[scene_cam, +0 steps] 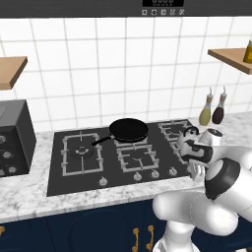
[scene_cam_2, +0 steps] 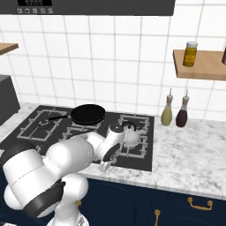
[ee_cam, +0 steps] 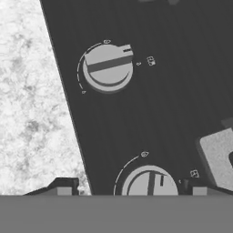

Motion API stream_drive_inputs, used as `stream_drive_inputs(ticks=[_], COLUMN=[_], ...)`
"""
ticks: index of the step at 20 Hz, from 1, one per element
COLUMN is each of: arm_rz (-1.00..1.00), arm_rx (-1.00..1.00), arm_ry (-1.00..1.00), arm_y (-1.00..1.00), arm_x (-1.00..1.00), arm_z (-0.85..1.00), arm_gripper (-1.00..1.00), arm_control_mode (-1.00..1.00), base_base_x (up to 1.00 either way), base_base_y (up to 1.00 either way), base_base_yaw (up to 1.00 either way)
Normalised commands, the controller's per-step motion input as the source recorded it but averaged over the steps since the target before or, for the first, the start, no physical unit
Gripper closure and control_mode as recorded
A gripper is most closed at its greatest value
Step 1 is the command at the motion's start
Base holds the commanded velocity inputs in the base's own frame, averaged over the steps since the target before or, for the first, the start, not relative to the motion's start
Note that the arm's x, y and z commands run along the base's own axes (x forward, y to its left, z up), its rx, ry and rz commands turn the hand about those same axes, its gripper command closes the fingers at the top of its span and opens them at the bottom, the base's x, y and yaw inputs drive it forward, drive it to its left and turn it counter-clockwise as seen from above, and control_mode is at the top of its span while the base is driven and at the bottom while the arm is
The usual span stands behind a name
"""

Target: Pick the kettle from the counter and place it on a stove burner. Then turn the burner on.

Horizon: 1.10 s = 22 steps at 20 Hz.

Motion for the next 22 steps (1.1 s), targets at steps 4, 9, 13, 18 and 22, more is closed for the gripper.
stream_drive_inputs(ticks=[4,9,13,18,22], arm_rz=[0.06,0.09,0.06,0.0,0.0], arm_rx=[0.0,0.0,0.0,0.0,0.0], arm_ry=[-0.14,-0.17,-0.35,-0.02,-0.29], arm_y=[0.0,0.0,0.0,0.0,0.0], arm_x=[0.0,0.0,-0.1,0.01,0.0], arm_z=[1.0,1.0,0.98,0.09,0.91], arm_gripper=[-1.0,-1.0,-1.0,-1.0,-1.0], arm_control_mode=[-1.0,-1.0,-1.0,-1.0,-1.0], base_base_x=[0.0,0.0,0.0,0.0,0.0], base_base_y=[0.0,0.0,0.0,0.0,0.0], base_base_yaw=[0.0,0.0,0.0,0.0,0.0])
